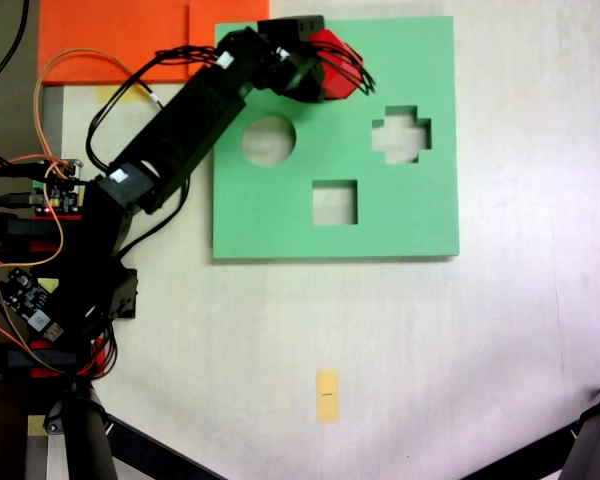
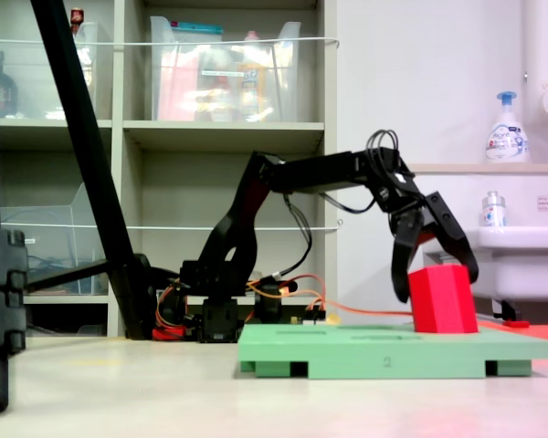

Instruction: Put the octagonal pillar block into the corresponding hole

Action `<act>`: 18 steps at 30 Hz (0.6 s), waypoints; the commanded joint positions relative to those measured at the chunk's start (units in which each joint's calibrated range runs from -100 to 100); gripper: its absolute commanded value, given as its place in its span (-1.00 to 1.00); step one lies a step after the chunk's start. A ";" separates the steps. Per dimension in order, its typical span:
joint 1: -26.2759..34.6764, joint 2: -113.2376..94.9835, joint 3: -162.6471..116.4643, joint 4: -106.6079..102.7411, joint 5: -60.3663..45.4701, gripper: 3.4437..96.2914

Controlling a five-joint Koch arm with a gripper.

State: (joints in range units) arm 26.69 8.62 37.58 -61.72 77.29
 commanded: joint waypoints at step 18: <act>0.05 3.11 5.09 9.87 -1.27 0.96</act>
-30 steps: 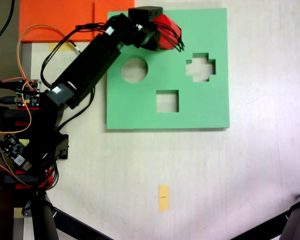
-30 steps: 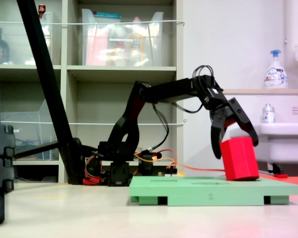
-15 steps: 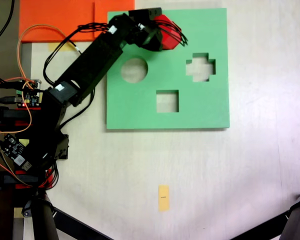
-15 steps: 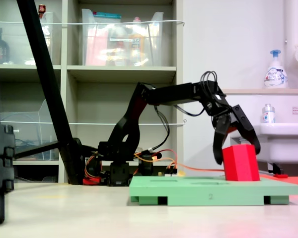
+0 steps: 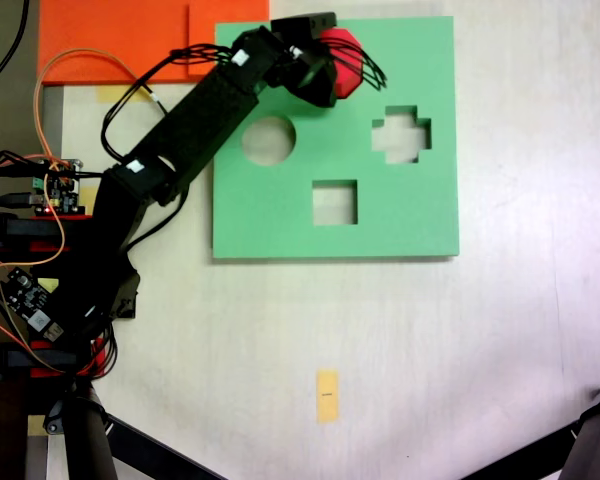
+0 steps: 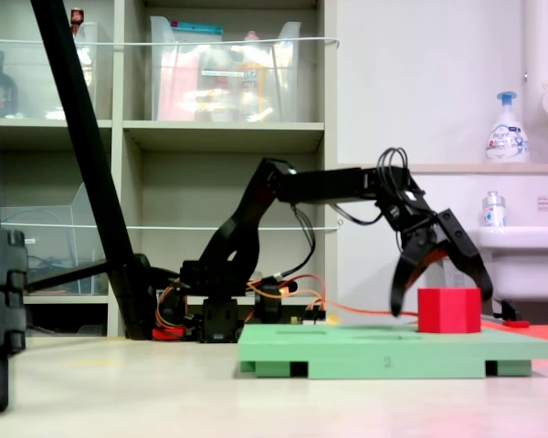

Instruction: Put the octagonal pillar block into the corresponding hole

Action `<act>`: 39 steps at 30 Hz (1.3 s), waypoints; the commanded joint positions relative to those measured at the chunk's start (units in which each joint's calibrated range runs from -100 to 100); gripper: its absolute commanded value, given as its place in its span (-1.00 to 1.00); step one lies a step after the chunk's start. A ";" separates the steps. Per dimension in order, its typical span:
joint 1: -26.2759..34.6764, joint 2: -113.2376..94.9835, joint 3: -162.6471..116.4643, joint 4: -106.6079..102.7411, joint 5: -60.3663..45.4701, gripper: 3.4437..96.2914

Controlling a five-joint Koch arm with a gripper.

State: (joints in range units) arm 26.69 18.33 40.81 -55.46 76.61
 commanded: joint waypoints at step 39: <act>-28.33 -118.33 -128.05 67.54 -66.52 -0.02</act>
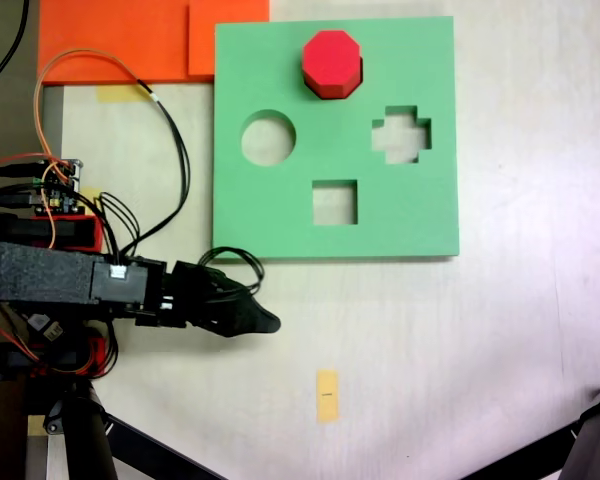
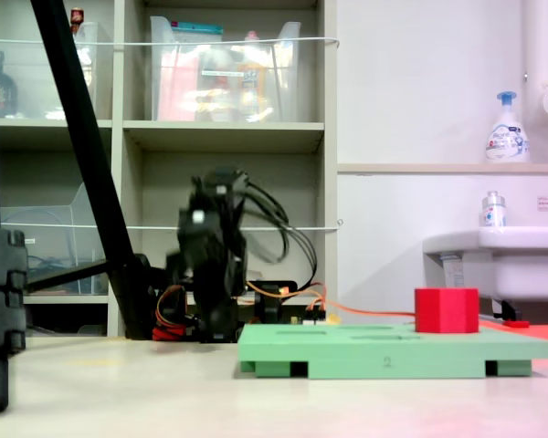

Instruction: Put the octagonal pillar block into the corresponding hole

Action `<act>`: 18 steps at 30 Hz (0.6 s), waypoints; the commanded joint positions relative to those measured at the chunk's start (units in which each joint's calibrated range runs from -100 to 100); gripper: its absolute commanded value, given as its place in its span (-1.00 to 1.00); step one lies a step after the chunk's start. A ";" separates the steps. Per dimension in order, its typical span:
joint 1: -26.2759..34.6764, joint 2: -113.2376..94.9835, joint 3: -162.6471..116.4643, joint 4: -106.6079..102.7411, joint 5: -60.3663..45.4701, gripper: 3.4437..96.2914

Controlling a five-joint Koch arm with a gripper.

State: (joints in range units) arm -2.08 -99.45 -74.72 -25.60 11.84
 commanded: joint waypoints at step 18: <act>2.88 -0.55 -25.28 25.65 -3.42 -0.02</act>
